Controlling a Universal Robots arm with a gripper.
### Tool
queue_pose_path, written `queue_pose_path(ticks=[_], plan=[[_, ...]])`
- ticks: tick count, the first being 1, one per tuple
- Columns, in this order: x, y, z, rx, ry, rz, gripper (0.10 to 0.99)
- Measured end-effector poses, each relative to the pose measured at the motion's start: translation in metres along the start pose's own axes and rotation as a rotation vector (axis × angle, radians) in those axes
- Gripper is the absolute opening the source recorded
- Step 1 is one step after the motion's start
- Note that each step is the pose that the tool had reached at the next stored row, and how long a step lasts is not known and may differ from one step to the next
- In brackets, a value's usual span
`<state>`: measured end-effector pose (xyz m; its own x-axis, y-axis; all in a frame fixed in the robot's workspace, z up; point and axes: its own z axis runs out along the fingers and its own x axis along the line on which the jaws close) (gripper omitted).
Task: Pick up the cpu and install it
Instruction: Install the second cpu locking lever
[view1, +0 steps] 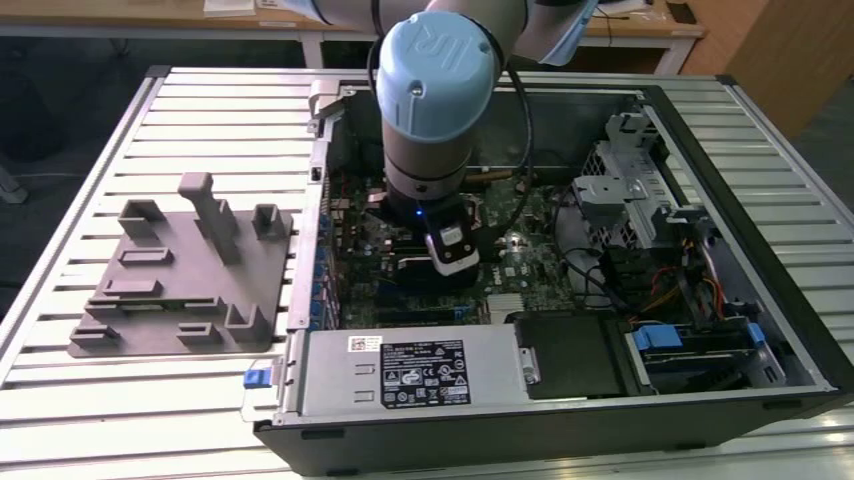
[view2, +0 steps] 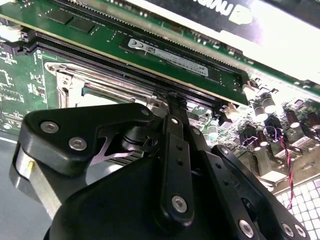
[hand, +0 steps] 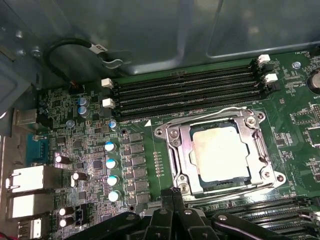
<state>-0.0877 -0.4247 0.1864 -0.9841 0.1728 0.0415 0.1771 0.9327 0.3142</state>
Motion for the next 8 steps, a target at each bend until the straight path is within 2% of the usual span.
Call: queue_pose_path(ticks=[3,8], plan=[[0.0001,0.0009,-0.0028,0.002,-0.0003,0.000,0.106],[0.0002,0.0014,-0.0033,0.015,-0.0024,0.000,0.106]])
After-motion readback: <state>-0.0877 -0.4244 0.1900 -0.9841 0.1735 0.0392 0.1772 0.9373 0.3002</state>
